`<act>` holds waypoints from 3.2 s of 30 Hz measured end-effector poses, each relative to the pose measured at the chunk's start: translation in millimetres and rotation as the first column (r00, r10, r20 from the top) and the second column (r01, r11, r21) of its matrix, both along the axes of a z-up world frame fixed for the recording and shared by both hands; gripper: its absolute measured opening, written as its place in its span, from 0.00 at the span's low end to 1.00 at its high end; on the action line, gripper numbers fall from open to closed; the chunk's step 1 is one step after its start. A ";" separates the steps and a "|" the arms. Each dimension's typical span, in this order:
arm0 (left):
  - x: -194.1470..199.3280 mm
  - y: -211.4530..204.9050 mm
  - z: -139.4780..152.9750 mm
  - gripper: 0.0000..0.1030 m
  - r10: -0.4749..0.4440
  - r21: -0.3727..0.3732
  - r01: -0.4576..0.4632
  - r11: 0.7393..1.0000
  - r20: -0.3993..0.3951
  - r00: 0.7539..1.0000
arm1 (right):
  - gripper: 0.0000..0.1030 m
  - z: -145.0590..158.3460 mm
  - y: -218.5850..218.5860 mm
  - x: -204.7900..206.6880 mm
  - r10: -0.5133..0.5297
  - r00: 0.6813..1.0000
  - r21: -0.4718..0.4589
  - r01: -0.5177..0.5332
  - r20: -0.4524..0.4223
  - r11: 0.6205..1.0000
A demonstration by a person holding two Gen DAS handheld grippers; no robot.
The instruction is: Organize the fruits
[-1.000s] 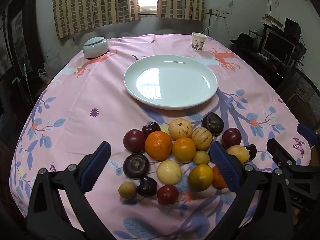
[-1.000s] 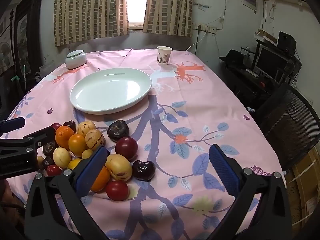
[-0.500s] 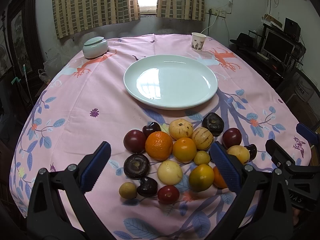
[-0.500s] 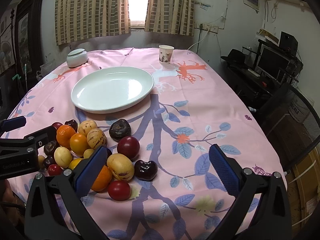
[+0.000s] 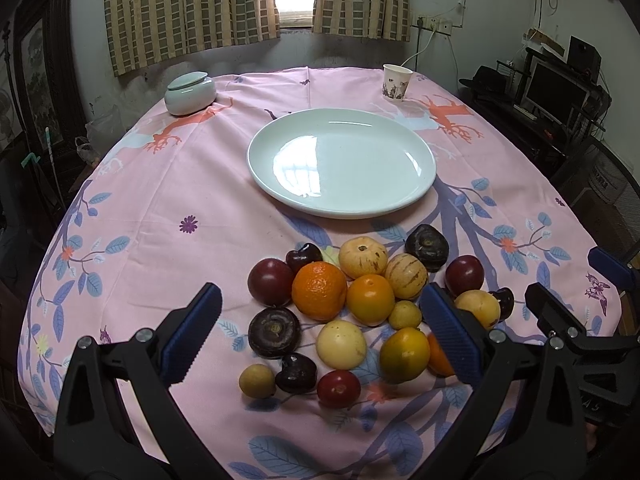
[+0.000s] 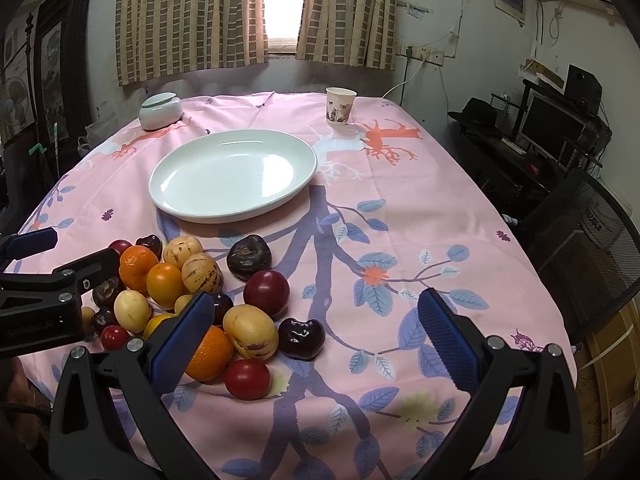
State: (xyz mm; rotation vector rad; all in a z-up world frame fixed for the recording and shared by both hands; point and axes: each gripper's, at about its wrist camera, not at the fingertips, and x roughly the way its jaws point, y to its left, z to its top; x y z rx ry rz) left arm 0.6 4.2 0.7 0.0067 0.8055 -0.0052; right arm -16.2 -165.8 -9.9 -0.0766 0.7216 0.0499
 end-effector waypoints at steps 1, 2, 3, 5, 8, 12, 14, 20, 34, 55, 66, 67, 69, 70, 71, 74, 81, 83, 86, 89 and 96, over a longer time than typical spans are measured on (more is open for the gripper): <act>0.0 0.0 0.0 0.98 0.000 0.000 0.000 1.000 0.000 1.000 | 0.99 0.6 -0.2 0.7 0.001 1.000 -0.001 -0.001 -0.001 1.000; 0.0 0.1 0.1 0.98 0.000 -0.001 0.000 1.000 0.000 1.000 | 0.99 1.7 -1.3 2.5 0.003 1.000 -0.001 -0.003 -0.002 1.000; 0.0 0.1 0.1 0.98 0.000 -0.001 0.000 1.000 -0.001 1.000 | 0.99 1.4 -0.8 2.3 0.004 1.000 -0.001 -0.004 -0.002 1.000; 0.0 0.1 0.1 0.98 0.000 -0.001 0.000 1.000 -0.001 1.000 | 0.99 1.4 -0.5 2.2 0.003 1.000 0.001 -0.003 -0.004 1.000; -0.9 1.2 -3.0 0.98 0.000 -0.002 0.000 1.000 -0.002 1.000 | 0.99 0.5 0.1 3.2 0.003 1.000 -0.001 -0.003 -0.005 1.000; -0.9 1.2 -3.0 0.98 0.000 -0.002 0.000 1.000 -0.002 1.000 | 0.99 0.5 0.7 2.8 0.003 1.000 -0.002 -0.003 -0.005 1.000; -0.9 1.3 -3.0 0.98 -0.001 -0.003 0.001 1.000 -0.002 1.000 | 0.99 0.3 0.8 2.8 0.004 1.000 -0.002 -0.004 -0.006 1.000; -0.9 1.8 -3.1 0.98 0.000 -0.003 0.000 1.000 -0.003 1.000 | 0.99 -2.8 3.7 3.1 0.013 1.000 -0.009 -0.014 -0.016 1.000; -4.0 -2.2 -13.6 0.98 -0.010 0.003 0.010 1.000 -0.001 1.000 | 0.99 -3.6 7.2 3.0 0.033 0.999 -0.016 -0.033 -0.023 0.999; -33.8 50.0 -33.3 0.98 0.119 0.009 -0.119 0.993 -0.066 0.991 | 0.93 -16.6 -8.9 -40.0 0.192 0.980 0.088 -0.188 -0.042 0.978; -54.4 77.2 -41.0 0.98 0.146 -0.025 -0.149 0.989 -0.082 0.986 | 0.48 -40.2 48.6 -10.8 0.335 0.925 0.097 -0.322 -0.181 0.942; -55.3 79.0 -41.7 0.98 0.148 -0.029 -0.151 0.988 -0.082 0.986 | 0.48 -40.6 49.9 -10.4 0.336 0.923 0.085 -0.326 -0.185 0.942; -56.2 83.3 -43.6 0.98 0.147 -0.043 -0.151 0.988 -0.083 0.986 | 0.48 -40.4 55.3 -8.3 0.350 0.912 0.057 -0.346 -0.213 0.936; -56.5 84.6 -44.3 0.98 0.145 -0.049 -0.149 0.988 -0.084 0.986 | 0.48 -41.4 56.8 -5.9 0.354 0.907 0.046 -0.353 -0.227 0.934; -56.8 84.9 -44.6 0.98 0.140 -0.053 -0.145 0.988 -0.083 0.987 | 0.48 -42.0 60.7 -4.3 0.362 0.898 0.030 -0.367 -0.248 0.930; -58.3 84.0 -43.4 0.98 0.125 -0.045 -0.129 0.991 -0.074 0.989 | 0.49 -44.4 71.6 -0.3 0.376 0.879 -0.060 -0.409 -0.294 0.910; -54.9 83.0 -48.0 0.98 0.129 -0.026 -0.132 0.991 -0.097 0.987 | 0.40 -46.3 67.9 11.9 0.394 0.865 -0.096 -0.441 -0.311 0.892; -52.2 82.2 -50.9 0.98 0.130 -0.018 -0.132 0.991 -0.106 0.986 | 0.40 -35.9 62.0 1.4 0.398 0.874 -0.071 -0.432 -0.280 0.899; -45.3 78.2 -58.3 0.98 0.122 0.013 -0.121 0.993 -0.129 0.984 | 0.41 -22.8 44.6 -14.5 0.381 0.898 -0.003 -0.391 -0.221 0.920; -36.7 72.8 -69.8 0.98 0.109 0.054 -0.102 0.993 -0.165 0.980 | 0.41 -23.1 30.3 -20.0 0.347 0.916 0.059 -0.342 -0.201 0.938; -25.3 70.7 -88.0 0.97 0.037 -0.040 -0.045 0.998 -0.182 0.983 | 0.41 -30.8 21.8 -23.9 0.356 0.912 0.163 -0.327 -0.203 0.931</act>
